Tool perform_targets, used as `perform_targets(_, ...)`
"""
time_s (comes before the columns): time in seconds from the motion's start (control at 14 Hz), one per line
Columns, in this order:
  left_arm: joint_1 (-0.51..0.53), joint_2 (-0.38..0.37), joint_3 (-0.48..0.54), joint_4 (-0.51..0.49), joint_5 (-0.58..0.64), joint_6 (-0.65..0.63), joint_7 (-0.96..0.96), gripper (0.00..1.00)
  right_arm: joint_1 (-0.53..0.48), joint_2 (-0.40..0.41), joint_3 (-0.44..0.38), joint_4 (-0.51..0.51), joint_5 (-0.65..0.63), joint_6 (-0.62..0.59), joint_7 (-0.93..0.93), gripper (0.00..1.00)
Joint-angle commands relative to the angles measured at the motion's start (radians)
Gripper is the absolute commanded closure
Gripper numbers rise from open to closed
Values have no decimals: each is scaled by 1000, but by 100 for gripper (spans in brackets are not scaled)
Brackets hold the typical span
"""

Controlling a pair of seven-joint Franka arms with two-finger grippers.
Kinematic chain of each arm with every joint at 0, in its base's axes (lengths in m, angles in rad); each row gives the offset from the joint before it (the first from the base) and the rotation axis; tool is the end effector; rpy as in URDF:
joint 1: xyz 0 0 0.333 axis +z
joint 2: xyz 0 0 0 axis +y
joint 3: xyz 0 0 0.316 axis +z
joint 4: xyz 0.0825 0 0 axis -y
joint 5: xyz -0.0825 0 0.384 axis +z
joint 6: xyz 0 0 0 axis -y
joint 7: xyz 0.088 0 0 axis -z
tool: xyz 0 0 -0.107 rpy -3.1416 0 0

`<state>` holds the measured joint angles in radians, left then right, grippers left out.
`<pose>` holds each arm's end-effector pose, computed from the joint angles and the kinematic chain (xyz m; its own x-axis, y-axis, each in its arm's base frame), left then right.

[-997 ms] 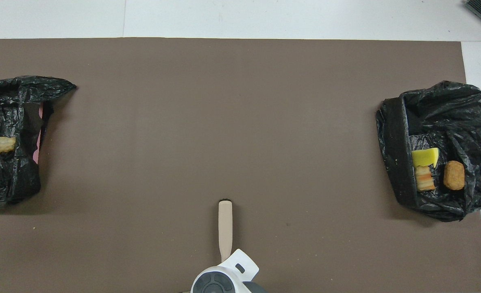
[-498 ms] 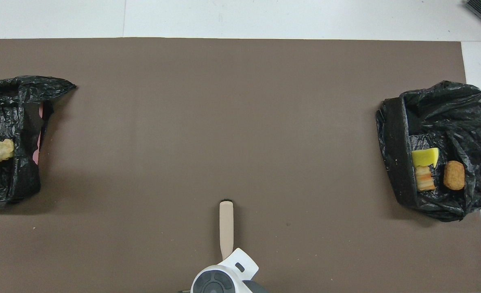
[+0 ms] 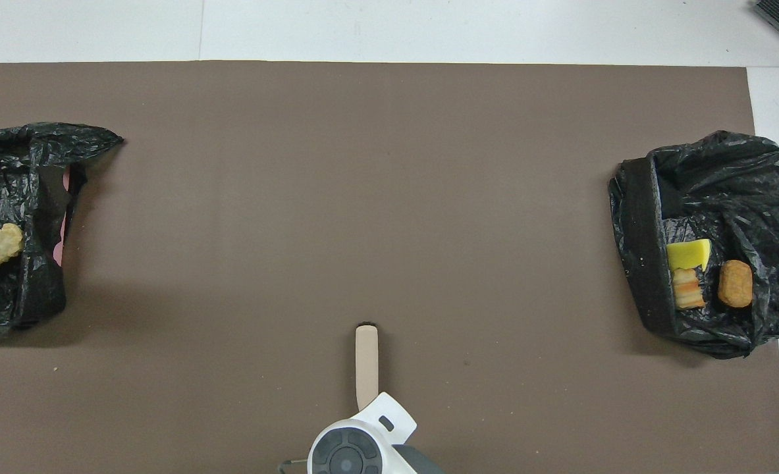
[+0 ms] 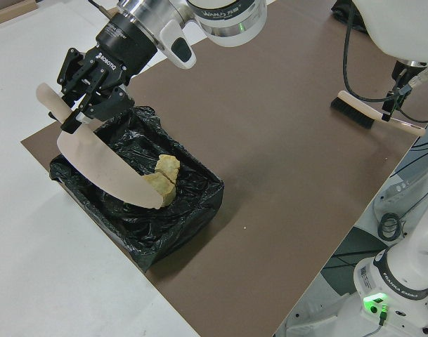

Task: Sweep and dump trash in bin

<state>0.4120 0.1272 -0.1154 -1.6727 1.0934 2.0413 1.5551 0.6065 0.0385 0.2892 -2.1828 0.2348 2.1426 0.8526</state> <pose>0.5890 0.2358 0.5752 -0.0382 -0.5120 -0.8581 -0.9939 0.1085 -0.0205 0.3240 0.4197 0.3670 0.9748 -0.0834 -0.2070 -0.0979 -0.9933 -0.0610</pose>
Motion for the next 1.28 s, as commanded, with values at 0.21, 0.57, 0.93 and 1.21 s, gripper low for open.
perform_targets(0.21,-151,-44,8,-39,-113,-162,-150,100,-212,-60,4,17,-64,6,-27,0)
perform_targets(0.57,-219,-46,8,-39,-366,-236,-233,100,-439,-54,5,125,-120,-59,-98,0)
perform_targets(0.93,-251,-46,8,-53,-593,-253,-337,100,-615,-48,1,398,-127,-337,-278,0)
perform_targets(1.21,-286,-52,7,-62,-771,-291,-592,100,-668,-40,-7,567,-282,-472,-406,0)
